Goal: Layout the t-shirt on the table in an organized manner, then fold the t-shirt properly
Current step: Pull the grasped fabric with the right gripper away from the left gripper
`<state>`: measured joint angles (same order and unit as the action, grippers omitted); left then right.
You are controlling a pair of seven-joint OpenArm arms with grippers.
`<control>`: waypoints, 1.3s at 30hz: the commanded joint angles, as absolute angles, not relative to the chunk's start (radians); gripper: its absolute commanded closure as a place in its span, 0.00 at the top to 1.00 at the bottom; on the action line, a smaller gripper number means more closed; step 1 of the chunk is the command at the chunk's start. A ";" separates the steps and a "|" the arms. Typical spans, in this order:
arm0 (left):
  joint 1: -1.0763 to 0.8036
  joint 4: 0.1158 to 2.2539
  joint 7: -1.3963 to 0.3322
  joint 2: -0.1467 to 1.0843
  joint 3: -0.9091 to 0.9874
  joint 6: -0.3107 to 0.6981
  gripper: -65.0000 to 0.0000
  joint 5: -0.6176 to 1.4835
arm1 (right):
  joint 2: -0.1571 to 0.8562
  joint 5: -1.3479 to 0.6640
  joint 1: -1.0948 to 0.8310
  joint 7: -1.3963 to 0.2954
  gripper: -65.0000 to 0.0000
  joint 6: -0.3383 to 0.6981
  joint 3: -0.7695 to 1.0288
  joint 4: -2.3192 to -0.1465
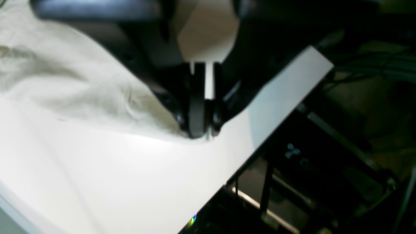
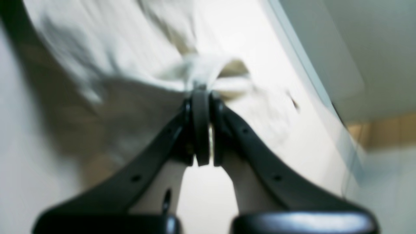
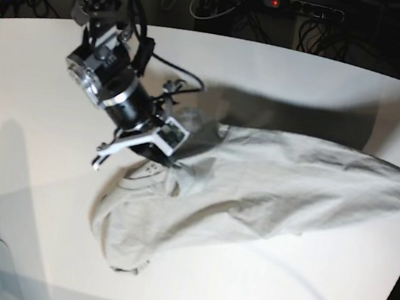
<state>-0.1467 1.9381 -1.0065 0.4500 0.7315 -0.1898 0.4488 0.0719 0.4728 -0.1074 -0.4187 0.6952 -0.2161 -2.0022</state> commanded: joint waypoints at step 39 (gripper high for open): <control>-0.236 1.965 -0.989 0.378 0.700 -0.194 0.01 0.440 | 0.005 0.466 -0.573 -0.392 0.00 0.698 0.231 -2.022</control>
